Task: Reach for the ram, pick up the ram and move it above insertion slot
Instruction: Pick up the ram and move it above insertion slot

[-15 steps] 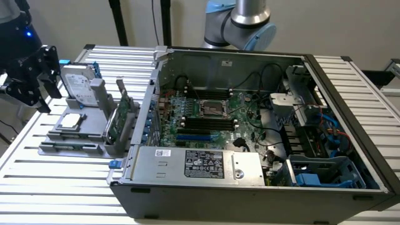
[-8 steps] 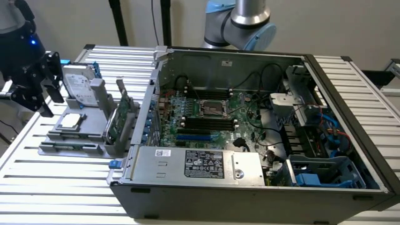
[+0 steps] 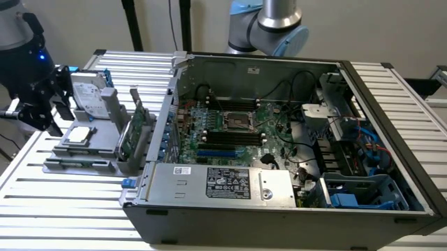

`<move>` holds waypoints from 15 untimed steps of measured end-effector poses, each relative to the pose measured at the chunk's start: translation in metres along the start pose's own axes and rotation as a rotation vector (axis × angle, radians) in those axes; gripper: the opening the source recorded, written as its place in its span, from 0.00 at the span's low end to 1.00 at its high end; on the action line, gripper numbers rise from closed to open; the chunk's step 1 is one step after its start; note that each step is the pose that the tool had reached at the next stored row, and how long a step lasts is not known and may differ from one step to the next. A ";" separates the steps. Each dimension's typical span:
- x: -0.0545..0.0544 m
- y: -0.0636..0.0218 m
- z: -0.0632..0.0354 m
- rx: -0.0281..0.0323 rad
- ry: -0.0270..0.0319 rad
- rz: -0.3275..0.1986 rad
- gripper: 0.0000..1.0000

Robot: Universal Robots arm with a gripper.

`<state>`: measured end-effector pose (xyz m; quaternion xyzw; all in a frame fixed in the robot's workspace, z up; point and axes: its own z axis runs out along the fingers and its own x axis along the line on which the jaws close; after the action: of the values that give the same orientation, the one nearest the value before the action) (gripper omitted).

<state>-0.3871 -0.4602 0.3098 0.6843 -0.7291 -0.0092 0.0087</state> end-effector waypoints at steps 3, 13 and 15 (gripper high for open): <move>0.001 0.0002 0.0054 0.0000 0.0000 -0.002 0.48; 0.004 0.0040 0.0237 -0.0005 -0.0059 -0.060 0.48; 0.004 0.0043 0.0273 -0.0006 -0.0058 -0.063 0.48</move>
<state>-0.3924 -0.4643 0.2826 0.7069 -0.7072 -0.0117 0.0064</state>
